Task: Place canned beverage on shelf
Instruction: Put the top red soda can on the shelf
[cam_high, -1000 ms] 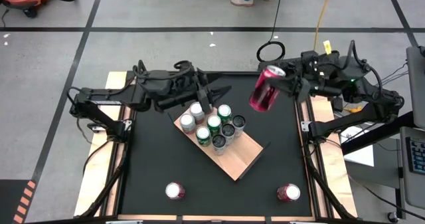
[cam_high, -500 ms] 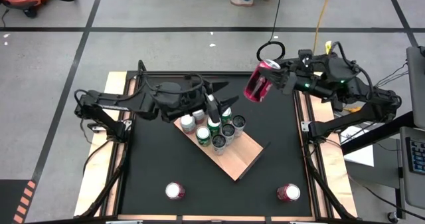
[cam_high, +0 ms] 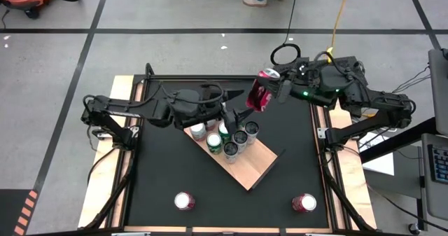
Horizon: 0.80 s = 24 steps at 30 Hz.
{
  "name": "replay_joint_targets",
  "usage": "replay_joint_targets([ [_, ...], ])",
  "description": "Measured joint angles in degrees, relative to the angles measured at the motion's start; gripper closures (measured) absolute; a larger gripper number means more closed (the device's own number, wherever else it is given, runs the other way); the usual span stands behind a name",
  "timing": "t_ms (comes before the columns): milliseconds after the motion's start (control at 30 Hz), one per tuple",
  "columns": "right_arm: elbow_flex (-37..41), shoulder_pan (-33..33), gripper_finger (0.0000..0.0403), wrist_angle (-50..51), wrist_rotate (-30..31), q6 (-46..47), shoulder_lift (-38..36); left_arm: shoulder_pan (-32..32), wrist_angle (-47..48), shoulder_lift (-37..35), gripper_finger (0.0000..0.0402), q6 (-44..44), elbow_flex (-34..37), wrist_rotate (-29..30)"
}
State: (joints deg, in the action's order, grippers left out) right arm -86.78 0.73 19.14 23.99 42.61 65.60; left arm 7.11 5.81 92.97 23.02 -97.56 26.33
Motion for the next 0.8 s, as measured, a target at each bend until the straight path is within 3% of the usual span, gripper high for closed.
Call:
replay_joint_targets([
  [333, 0.0, 0.0, 0.0126, -0.24, -0.07, 1.64, 2.6, 0.02, 5.19, 1.14, 0.0002, 2.17, 0.1, 0.87],
  [800, -0.07, 0.09, 0.0126, -0.89, -0.94, 3.28, 4.59, 0.05, 4.7, 3.3, 0.0002, 5.25, 0.04, 0.17],
])
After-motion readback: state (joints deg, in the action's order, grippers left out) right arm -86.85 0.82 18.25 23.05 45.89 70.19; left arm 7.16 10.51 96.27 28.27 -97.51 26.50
